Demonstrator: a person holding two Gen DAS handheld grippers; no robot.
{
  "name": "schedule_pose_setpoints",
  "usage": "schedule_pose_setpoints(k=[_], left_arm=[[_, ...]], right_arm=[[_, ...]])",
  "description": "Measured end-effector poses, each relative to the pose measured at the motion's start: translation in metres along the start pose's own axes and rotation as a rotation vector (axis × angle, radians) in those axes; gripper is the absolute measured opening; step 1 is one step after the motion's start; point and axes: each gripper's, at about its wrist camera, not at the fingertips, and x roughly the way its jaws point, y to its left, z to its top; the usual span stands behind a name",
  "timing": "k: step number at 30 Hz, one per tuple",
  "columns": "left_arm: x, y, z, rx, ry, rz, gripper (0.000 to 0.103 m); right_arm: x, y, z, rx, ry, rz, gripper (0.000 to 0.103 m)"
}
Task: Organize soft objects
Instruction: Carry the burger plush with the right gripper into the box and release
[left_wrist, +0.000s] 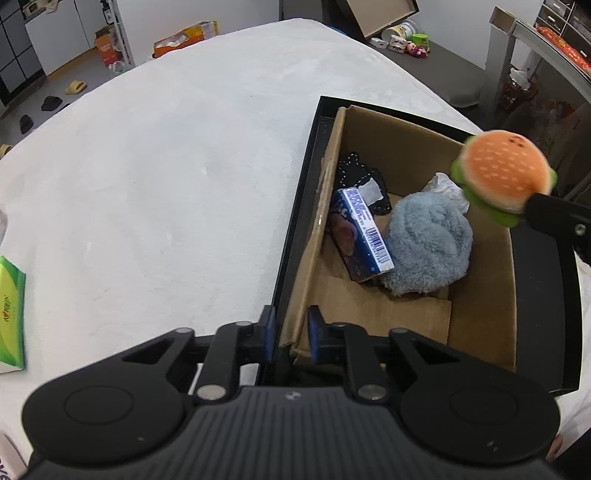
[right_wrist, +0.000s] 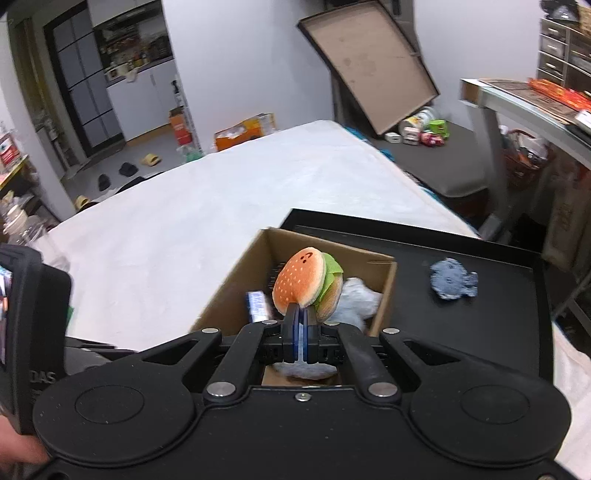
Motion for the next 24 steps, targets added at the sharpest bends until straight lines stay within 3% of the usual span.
schedule_pose_setpoints(k=[16,20,23,24], left_arm=[[0.005,0.011,0.001,-0.031,0.015,-0.051,0.01],[0.006,0.011,0.002,-0.032,0.025,-0.056,0.01],[0.009,0.011,0.004,-0.033,0.04,-0.054,0.011],[0.01,0.01,0.005,-0.033,0.043,-0.051,0.011]], right_arm=[[0.02,0.028,0.005,-0.025,0.076,0.112,0.003],[0.025,0.028,0.007,0.008,0.101,0.17,0.01],[0.024,0.024,0.006,0.012,0.104,0.152,0.028],[0.024,0.021,0.006,0.018,0.103,0.145,0.029]])
